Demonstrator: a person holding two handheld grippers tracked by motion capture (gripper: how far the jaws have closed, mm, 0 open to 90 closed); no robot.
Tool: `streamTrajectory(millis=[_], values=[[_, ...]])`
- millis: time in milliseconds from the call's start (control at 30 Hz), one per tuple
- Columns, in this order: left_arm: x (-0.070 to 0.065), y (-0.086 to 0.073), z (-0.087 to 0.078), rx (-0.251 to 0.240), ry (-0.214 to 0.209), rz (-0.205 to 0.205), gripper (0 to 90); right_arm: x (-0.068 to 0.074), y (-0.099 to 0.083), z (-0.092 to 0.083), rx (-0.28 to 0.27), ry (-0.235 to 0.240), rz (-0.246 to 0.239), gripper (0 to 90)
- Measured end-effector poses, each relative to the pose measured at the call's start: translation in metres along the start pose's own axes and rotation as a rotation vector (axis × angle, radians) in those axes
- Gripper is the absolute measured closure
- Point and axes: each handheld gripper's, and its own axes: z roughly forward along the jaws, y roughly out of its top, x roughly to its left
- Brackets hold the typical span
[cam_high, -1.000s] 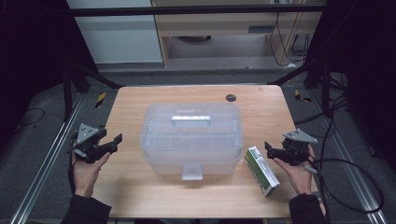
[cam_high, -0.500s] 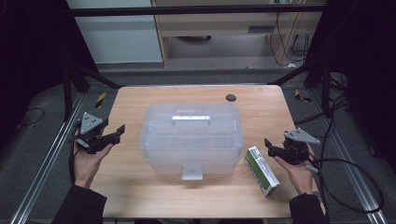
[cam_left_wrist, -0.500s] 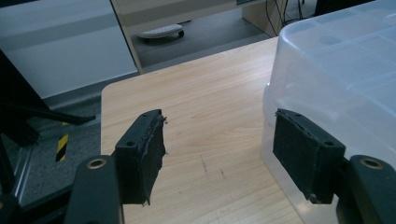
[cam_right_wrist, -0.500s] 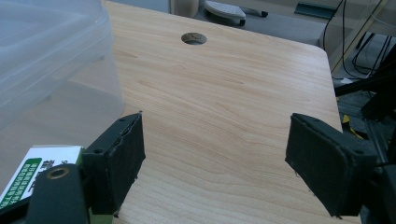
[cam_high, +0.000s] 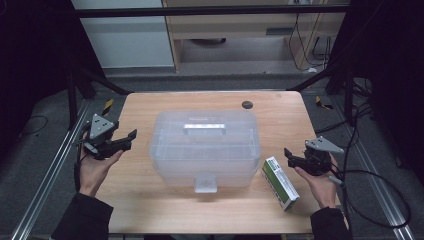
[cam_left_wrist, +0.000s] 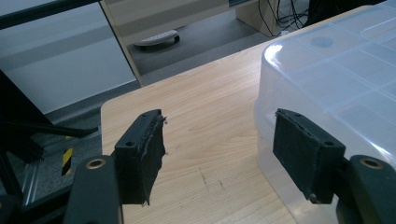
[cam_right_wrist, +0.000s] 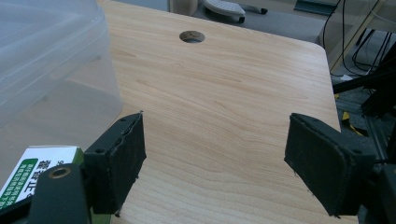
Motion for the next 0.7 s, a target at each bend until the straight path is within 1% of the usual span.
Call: streamTrajectory(millis=[100, 133, 233, 333, 367, 533, 633, 667, 700], values=[[-0.001, 0.003, 0.0, 0.001, -0.003, 0.007, 33.3, 0.0, 0.0, 0.0, 0.002, -0.002, -0.007, 20.1], [0.0, 0.004, 0.001, -0.01, -0.011, 0.018, 33.3, 0.0, 0.0, 0.0, 0.002, -0.002, -0.007, 20.1], [-0.001, 0.007, 0.001, -0.012, -0.014, 0.039, 33.7, 0.0, 0.001, 0.0, 0.007, 0.0, -0.007, 19.9], [-0.005, 0.011, 0.0, 0.005, -0.007, 0.04, 34.1, 0.001, 0.001, 0.0, 0.011, -0.001, -0.01, 20.0], [-0.006, 0.013, -0.001, 0.004, -0.008, 0.045, 34.2, 0.001, 0.001, 0.0, 0.013, -0.001, -0.01, 20.1], [-0.012, 0.022, -0.001, -0.002, -0.014, 0.08, 34.5, 0.001, 0.001, 0.0, 0.018, -0.002, -0.014, 20.1], [-0.016, 0.027, -0.001, 0.008, -0.013, 0.108, 34.5, 0.0, 0.001, 0.0, 0.019, -0.002, -0.015, 20.2], [-0.017, 0.029, -0.001, 0.007, -0.012, 0.114, 34.5, 0.0, 0.001, 0.0, 0.02, -0.002, -0.015, 20.2], [-0.018, 0.031, -0.001, -0.004, -0.013, 0.13, 34.5, 0.0, 0.001, 0.0, 0.021, -0.001, -0.014, 20.1]])
